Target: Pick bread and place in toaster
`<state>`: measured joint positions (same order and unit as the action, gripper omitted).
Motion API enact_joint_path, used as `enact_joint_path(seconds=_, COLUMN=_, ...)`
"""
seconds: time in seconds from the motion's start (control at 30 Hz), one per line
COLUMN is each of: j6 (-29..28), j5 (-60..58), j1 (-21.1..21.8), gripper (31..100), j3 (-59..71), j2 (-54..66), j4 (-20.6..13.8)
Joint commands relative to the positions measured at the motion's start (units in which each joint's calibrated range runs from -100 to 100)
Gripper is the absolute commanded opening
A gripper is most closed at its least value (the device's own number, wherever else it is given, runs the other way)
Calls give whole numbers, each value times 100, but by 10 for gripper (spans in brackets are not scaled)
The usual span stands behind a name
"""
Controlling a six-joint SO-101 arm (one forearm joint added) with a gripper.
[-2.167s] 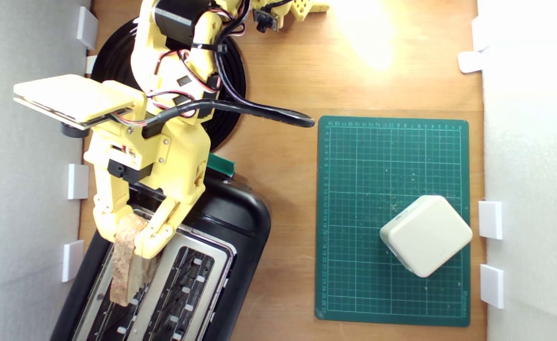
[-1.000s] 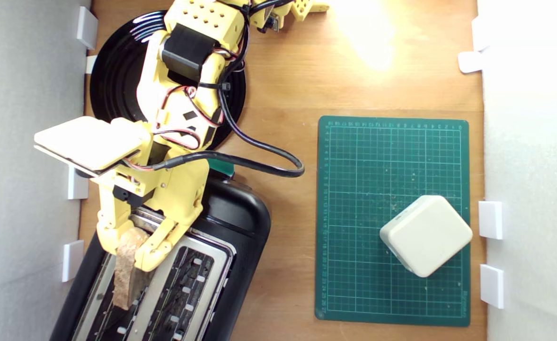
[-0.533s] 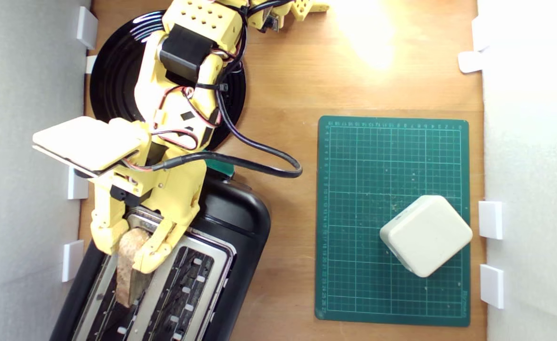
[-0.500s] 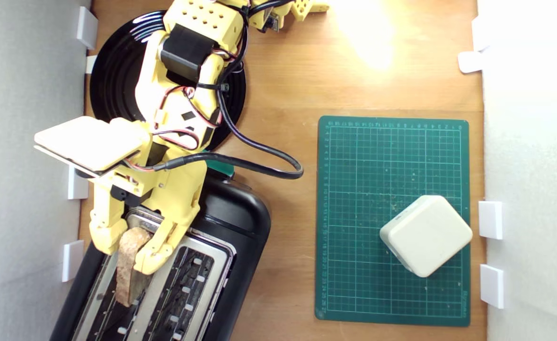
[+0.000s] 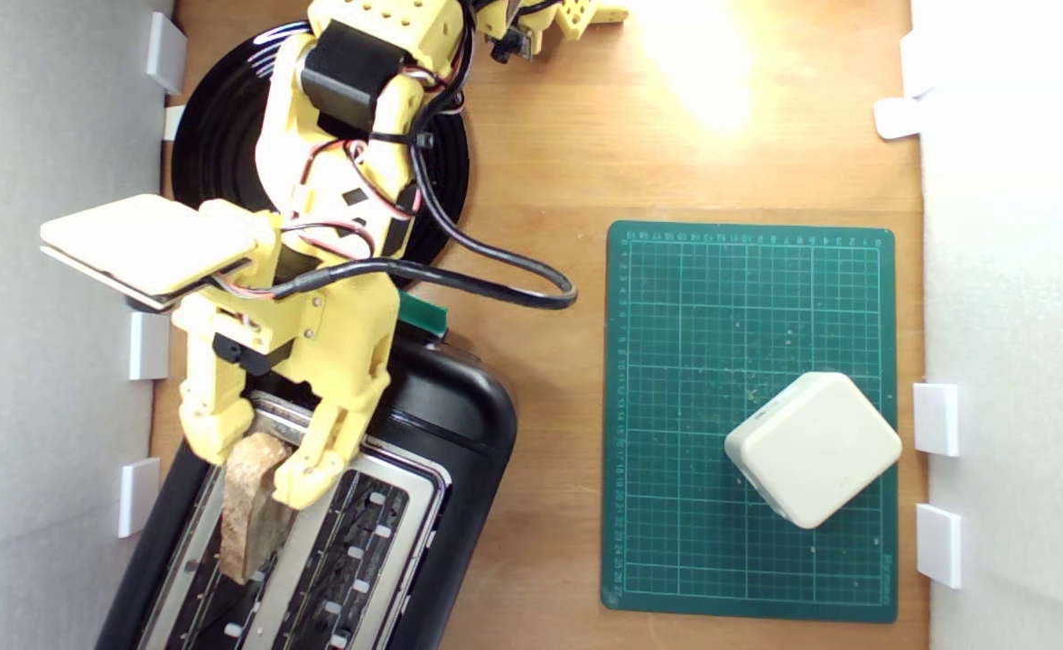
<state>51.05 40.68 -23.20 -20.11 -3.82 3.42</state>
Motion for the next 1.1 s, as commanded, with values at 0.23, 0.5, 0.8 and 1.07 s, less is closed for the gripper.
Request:
enact_joint_path(seconds=0.23, j6=-326, j5=-66, j1=-25, gripper=733, j3=-18, j2=1738, j4=565)
enact_joint_path(seconds=0.5, j6=-917, j5=-40, j1=249, gripper=732, j3=145, j2=2312, j4=574)
enact_joint_path(seconds=0.8, j6=-1356, j5=-58, j1=1023, gripper=732, j3=2025, j2=3194, j4=574)
enact_joint_path(seconds=1.07, j6=-2602, j5=-58, j1=1748, gripper=732, j3=3414, j2=4259, j4=483)
